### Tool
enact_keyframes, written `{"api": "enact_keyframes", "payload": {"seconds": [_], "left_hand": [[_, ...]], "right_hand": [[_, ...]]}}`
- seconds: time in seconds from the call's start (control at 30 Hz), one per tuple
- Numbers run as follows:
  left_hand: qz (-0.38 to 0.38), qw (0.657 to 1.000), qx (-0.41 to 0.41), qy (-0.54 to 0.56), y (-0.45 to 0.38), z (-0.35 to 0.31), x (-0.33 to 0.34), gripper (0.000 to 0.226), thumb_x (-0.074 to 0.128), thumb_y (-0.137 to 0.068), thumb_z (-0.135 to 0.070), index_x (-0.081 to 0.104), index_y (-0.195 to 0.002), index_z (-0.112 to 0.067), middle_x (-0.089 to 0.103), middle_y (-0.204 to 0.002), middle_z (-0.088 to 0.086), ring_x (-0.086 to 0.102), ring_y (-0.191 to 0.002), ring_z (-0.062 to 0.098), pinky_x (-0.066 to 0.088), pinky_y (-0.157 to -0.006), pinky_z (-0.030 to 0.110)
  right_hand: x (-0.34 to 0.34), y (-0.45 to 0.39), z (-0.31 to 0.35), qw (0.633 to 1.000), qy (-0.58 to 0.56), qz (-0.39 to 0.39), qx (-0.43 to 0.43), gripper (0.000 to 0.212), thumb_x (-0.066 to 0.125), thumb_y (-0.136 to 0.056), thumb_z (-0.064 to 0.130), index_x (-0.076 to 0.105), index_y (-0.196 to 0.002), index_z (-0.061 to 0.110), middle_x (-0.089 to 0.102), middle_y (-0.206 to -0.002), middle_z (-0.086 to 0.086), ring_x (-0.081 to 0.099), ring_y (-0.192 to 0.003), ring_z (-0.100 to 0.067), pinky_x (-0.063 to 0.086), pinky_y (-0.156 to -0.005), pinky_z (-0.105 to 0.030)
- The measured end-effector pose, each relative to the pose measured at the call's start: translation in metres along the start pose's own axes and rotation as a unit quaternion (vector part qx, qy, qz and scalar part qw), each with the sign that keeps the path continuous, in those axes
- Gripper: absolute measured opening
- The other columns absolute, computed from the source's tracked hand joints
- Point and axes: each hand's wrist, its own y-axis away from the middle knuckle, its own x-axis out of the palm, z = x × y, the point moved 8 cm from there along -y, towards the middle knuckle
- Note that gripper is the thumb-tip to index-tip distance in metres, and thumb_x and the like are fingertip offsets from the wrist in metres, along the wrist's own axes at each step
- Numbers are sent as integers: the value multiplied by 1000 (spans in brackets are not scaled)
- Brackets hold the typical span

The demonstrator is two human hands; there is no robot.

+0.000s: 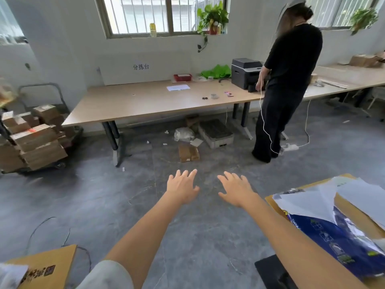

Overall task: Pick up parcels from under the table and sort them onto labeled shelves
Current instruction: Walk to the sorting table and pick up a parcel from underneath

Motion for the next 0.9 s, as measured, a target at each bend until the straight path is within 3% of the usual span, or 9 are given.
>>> {"api": "enact_keyframes", "payload": {"seconds": [0.23, 0.57, 0.9], "left_hand": [[2, 1000, -17, 8, -127, 31, -2, 63, 36, -90, -41, 17, -147, -22, 37, -148, 6, 27, -138, 31, 29, -107, 46], [-30, 998, -46, 35, -336, 108, -41, 58, 38, -88, -38, 29, -142, -19, 39, -146, 6, 27, -138, 31, 28, -108, 47], [10, 996, -78, 34, -482, 160, -31, 59, 38, -88, -41, 29, -142, -20, 37, -147, 7, 27, -138, 33, 28, -107, 49]], "right_hand": [[-11, -132, -28, 1000, 5, 8, -9, 64, 41, -95, 42, 14, -149, 21, 16, -157, -8, 19, -143, -29, 17, -116, -49], [-79, -352, -49, 1000, 10, -21, -13, 65, 41, -93, 44, 16, -149, 21, 15, -158, -8, 19, -142, -29, 17, -115, -51], [-98, -517, -58, 999, 1, 4, -54, 66, 42, -92, 45, 17, -148, 21, 17, -157, -10, 21, -142, -31, 18, -114, -52]]}}
